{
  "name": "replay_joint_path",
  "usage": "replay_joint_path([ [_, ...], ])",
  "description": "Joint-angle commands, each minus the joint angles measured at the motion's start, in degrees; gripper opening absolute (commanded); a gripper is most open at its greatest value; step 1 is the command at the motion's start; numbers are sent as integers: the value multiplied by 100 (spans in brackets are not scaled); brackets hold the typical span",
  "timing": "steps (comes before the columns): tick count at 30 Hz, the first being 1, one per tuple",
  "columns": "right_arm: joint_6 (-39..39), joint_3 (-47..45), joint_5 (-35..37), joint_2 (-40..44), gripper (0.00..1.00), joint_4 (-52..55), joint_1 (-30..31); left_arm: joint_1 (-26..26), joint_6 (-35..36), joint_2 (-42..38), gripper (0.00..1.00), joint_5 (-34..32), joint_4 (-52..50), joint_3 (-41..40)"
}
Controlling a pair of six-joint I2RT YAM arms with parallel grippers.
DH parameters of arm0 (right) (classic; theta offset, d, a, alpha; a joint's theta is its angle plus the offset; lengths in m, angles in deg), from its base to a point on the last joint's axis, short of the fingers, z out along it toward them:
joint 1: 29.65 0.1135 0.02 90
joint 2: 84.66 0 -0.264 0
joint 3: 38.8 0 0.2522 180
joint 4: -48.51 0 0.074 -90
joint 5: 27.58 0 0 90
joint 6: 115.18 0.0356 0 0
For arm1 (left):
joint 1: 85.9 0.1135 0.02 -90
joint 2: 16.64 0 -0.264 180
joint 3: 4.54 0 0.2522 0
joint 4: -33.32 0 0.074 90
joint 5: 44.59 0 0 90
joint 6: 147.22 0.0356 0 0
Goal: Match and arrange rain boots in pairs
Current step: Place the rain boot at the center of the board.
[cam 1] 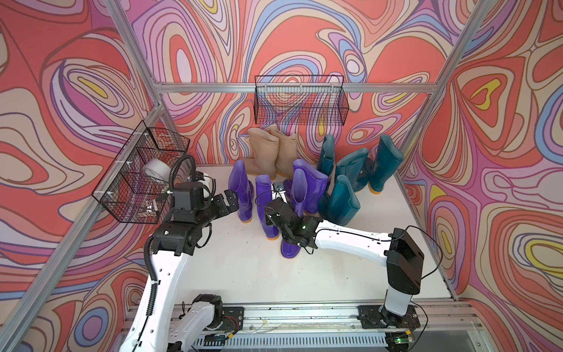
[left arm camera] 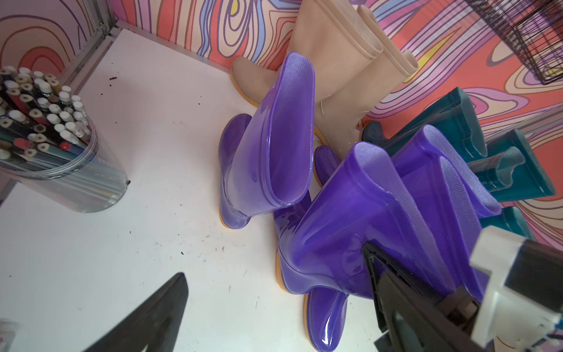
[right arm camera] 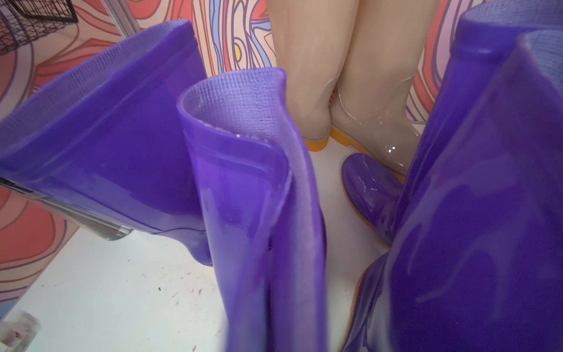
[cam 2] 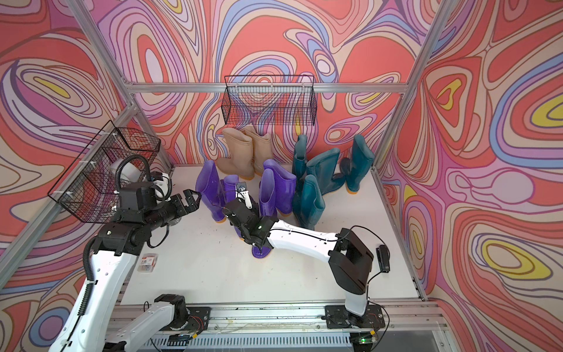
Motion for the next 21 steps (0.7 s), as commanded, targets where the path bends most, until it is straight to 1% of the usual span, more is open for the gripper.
replay_joint_path([
  [1,176,-107,37,169,54,102,184,44,-144,143,100,-208,54,-180],
  [3,111,43,106,240,69,333,243,44,-212,281,100,-307,125,-245],
  [5,-60,107,114,282,76,373,291,32,-234,474,100,-317,235,-231],
  [6,-168,141,115,469,78,373,303,19,-314,574,100,-353,316,-219],
  [8,-308,329,105,531,81,571,329,-23,-340,763,100,-300,525,-228],
  [11,-507,415,187,736,85,737,365,-174,-248,1078,100,-418,605,-121],
  [14,-687,397,265,1016,86,868,365,-400,-163,1403,100,-593,779,-25],
  [16,-801,316,346,1222,86,891,360,-464,-173,1645,100,-747,815,105],
  [17,-851,233,374,1345,86,872,358,-474,-227,1776,98,-885,829,163],
  [18,-919,143,409,1482,86,838,366,-473,-263,1877,95,-1019,867,193],
  [19,-955,67,449,1599,86,821,357,-474,-257,1946,89,-1105,940,202],
  [20,-998,-17,493,1724,86,826,356,-468,-260,2015,80,-1231,1004,209],
  [21,-1045,-118,551,1854,87,813,356,-471,-228,2068,69,-1297,1091,204],
])
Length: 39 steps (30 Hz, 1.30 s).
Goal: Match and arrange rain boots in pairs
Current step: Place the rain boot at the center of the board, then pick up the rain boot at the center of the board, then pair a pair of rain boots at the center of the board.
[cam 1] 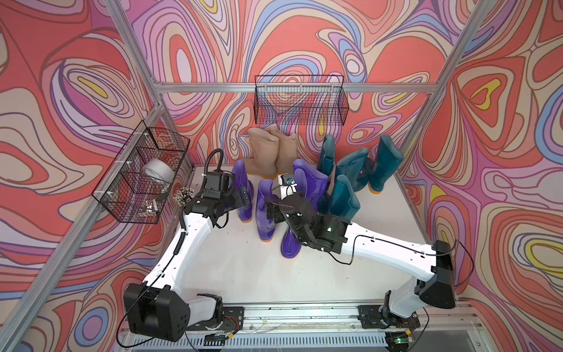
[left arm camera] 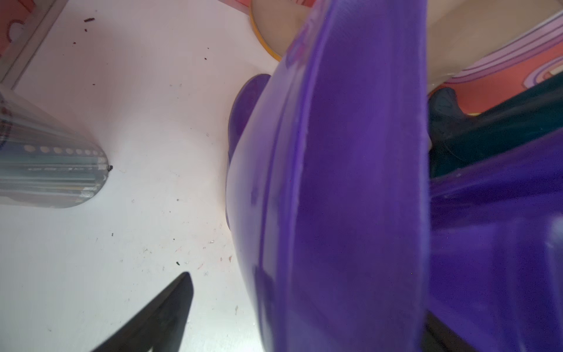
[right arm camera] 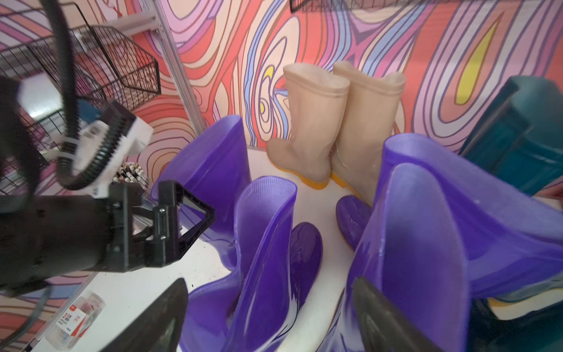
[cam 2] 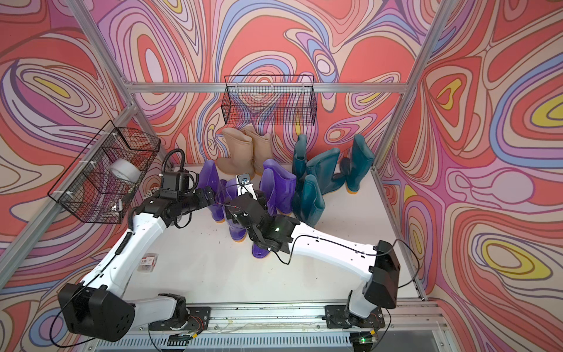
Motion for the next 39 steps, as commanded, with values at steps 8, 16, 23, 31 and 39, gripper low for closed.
replay_joint_path([
  [8,-384,-822,527,918,87,56,-209,-16,145,19,0,5,141,283],
  [16,-356,-894,479,987,87,73,-292,-288,535,-822,0,721,-317,-77],
  [23,-164,-875,293,901,87,94,-295,-414,320,-1389,0,1047,-62,-995],
  [31,-43,-857,109,945,87,212,-297,-429,465,-1478,0,980,-355,-1197],
  [39,81,-655,-117,655,87,330,-296,-619,464,-1807,0,1333,-555,-1350],
])
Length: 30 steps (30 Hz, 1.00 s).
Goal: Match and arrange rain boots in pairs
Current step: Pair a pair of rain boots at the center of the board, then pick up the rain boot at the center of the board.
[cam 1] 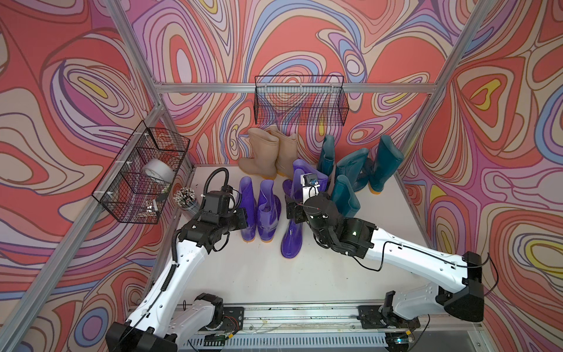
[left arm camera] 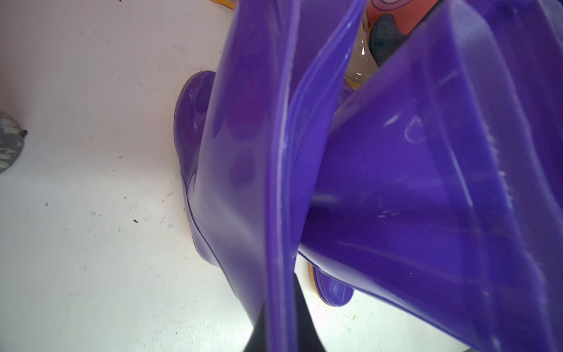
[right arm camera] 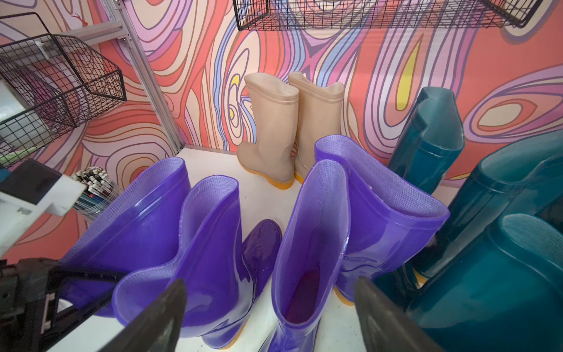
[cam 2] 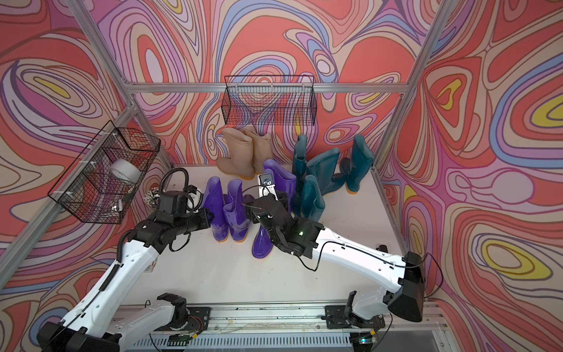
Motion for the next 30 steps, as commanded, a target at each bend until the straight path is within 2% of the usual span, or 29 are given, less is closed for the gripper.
replay_joint_path([
  [1,153,278,-258,-335,87,210,-10,-59,58,-153,0,174,-239,-175],
  [3,224,581,-427,-654,88,350,-16,-55,47,-171,1,53,-322,-207],
  [4,235,767,-550,-825,88,410,-15,-60,50,-191,13,9,-343,-222],
  [6,288,1102,-662,-1161,89,543,-13,-60,49,-277,48,-97,-391,-226],
  [9,240,1483,-637,-1500,90,647,-8,-60,71,-442,84,-161,-546,-108],
  [10,173,1585,-593,-1550,89,636,-15,-59,95,-504,88,-160,-622,-19],
  [15,-432,2100,-99,-1604,89,572,-43,-60,176,-749,89,-305,-1005,814],
  [18,-691,2333,-42,-1557,86,593,-268,-59,154,-649,87,-441,-1102,1455],
  [20,-845,2283,-188,-1441,83,418,-511,-59,124,-429,87,-445,-1066,1826],
  [24,-1159,2162,-974,-1292,70,103,-1089,-57,4,97,86,-403,-725,2398],
  [30,-1220,2268,-1275,-1268,55,31,-1816,24,-463,1193,85,-250,84,3109],
])
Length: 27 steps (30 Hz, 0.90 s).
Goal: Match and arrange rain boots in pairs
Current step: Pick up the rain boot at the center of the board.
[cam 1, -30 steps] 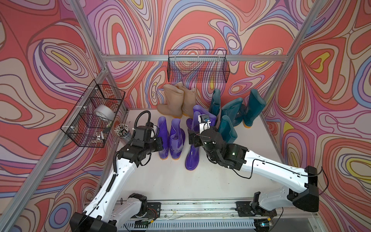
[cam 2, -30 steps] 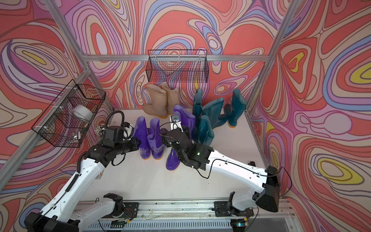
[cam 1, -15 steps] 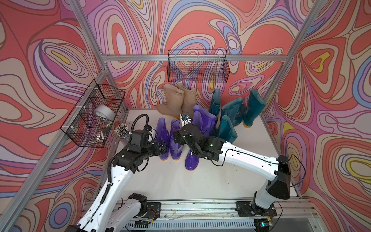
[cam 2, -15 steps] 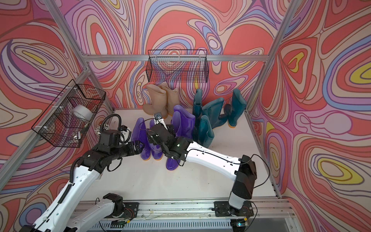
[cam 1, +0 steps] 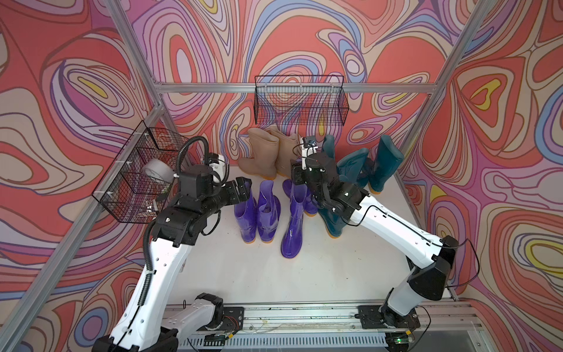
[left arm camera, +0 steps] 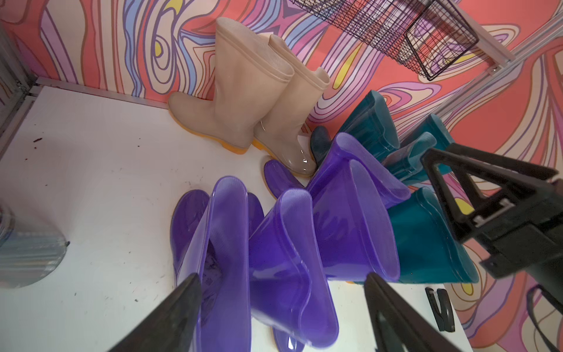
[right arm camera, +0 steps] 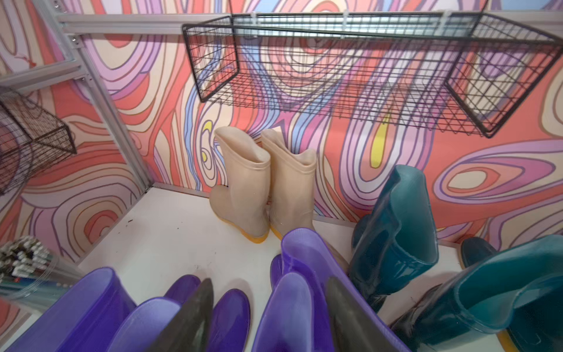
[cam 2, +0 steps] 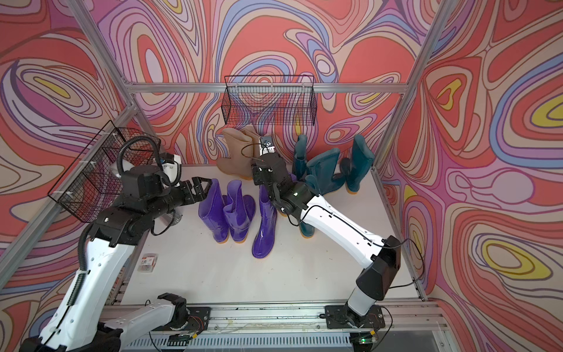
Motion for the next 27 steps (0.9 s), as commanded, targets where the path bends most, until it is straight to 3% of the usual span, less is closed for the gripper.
replay_joint_path([
  [1,-114,46,-472,106,50,-179,-394,90,-545,630,84,165,728,326],
  [4,-568,-284,-943,85,48,-836,-719,197,-1139,961,82,409,2009,9],
  [7,-969,-905,-1522,45,51,-1940,-1035,370,-1542,1207,78,680,3733,-538],
  [10,-786,-1168,-2032,-248,53,-2666,-1473,701,-2040,1703,77,1129,4600,-576],
  [13,-585,-1138,-2616,-736,53,-3218,-1783,1015,-2657,2337,68,1807,5529,-531],
  [15,-612,-960,-2804,-1148,52,-3454,-1867,1065,-2716,2666,63,1955,5762,-418],
  [20,-457,-461,-3046,-1870,52,-3584,-2012,1065,-2556,3298,63,2051,5532,103],
  [27,-337,-709,-2870,-1760,52,-3623,-2015,1056,-2598,4459,76,2206,4353,1626],
])
